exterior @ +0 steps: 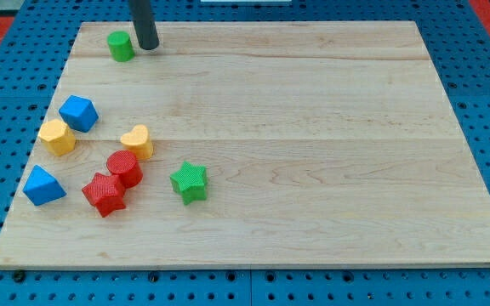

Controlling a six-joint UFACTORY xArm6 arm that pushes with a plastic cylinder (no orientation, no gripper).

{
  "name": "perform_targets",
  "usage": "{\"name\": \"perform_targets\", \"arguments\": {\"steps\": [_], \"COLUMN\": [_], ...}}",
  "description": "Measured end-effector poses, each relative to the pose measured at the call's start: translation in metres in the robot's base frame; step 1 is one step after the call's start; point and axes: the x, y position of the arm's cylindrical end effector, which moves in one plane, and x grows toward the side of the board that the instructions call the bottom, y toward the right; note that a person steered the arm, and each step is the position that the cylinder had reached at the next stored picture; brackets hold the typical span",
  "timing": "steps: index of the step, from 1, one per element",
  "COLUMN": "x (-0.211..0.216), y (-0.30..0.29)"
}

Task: Move your arm towards the center

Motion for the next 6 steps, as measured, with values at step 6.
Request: {"name": "perform_targets", "arguments": {"steps": [6], "x": [0.043], "y": [-0.018]}}
